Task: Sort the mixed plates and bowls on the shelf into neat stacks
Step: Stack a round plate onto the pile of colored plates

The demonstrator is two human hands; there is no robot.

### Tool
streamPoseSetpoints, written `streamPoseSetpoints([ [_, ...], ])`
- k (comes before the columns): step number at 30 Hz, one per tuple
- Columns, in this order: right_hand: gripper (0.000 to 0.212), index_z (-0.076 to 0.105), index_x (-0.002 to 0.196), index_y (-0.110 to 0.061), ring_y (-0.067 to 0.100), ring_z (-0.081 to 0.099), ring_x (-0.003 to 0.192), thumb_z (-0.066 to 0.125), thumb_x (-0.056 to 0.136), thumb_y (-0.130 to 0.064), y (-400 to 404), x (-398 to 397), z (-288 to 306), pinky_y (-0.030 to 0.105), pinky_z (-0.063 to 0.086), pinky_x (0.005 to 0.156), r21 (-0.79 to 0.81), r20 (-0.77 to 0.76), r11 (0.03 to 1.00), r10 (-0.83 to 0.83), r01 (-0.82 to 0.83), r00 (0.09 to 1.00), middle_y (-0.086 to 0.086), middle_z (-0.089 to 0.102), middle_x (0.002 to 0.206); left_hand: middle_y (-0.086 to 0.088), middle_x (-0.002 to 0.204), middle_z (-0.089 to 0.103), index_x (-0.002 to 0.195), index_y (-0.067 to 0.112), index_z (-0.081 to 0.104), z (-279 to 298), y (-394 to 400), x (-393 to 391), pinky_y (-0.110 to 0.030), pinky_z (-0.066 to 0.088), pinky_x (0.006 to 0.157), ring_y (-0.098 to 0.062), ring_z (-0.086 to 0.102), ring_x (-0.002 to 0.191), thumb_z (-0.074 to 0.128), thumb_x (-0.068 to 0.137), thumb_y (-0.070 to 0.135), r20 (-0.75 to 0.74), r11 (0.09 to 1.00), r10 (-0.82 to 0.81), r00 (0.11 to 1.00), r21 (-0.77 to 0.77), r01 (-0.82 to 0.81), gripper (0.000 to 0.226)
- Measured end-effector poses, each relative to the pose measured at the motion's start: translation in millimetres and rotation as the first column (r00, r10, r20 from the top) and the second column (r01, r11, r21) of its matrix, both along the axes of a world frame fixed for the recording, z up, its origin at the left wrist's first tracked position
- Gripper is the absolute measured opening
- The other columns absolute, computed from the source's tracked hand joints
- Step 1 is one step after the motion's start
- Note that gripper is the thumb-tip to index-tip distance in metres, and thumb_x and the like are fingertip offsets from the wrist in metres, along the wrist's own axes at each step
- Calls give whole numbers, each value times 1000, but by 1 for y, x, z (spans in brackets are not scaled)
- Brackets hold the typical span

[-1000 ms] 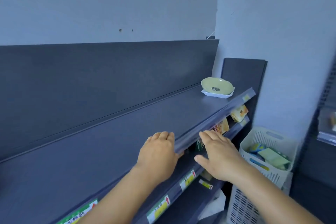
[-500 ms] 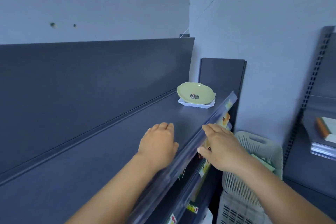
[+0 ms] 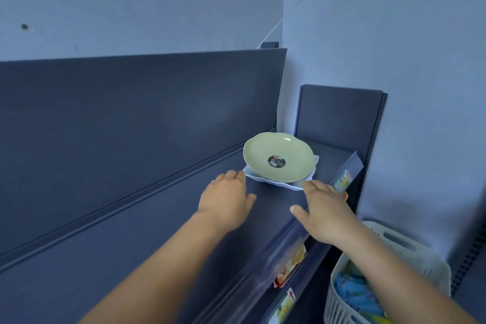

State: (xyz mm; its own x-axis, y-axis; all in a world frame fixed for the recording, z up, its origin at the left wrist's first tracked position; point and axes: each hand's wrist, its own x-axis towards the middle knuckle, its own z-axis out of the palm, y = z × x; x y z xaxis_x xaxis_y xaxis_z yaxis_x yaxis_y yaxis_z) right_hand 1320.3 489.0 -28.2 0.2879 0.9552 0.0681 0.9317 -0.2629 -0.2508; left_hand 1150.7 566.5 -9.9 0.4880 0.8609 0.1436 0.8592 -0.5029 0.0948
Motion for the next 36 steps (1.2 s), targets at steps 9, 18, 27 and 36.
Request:
streamPoseSetpoints([
  [9, 43, 48, 128, -16, 28, 44, 119, 39, 97, -45, 48, 50, -26, 36, 39, 93, 65, -29, 996, -65, 67, 997, 5, 56, 124, -8, 126, 53, 126, 9, 49, -18, 66, 61, -36, 43, 93, -26, 44, 123, 39, 99, 43, 96, 989, 135, 986, -78, -128, 45],
  [18, 22, 56, 101, -12, 31, 51, 105, 47, 97, -31, 71, 69, -30, 34, 37, 73, 193, -130, 977, -67, 92, 989, 8, 63, 100, -10, 120, 60, 124, 8, 49, -26, 97, 88, -39, 48, 86, -30, 50, 118, 57, 89, 29, 362, 925, 375, 853, -202, -321, 41],
  [27, 28, 37, 73, -17, 29, 47, 78, 49, 94, -31, 93, 70, -25, 31, 34, 63, 144, -299, 971, -143, 193, 943, 6, 52, 81, -4, 73, 52, 72, 11, 43, -18, 108, 88, -22, 29, 45, -19, 44, 58, 54, 83, 9, 487, 816, 570, 662, -431, -385, 15],
  [36, 37, 27, 61, -13, 24, 35, 58, 49, 90, -13, 98, 74, -23, 29, 23, 46, 168, -335, 961, -155, 221, 929, 3, 33, 58, -1, 65, 47, 69, 12, 46, -22, 103, 70, -23, 30, 45, -22, 39, 60, 48, 79, 3, 682, 837, 540, 494, -374, -399, 13],
])
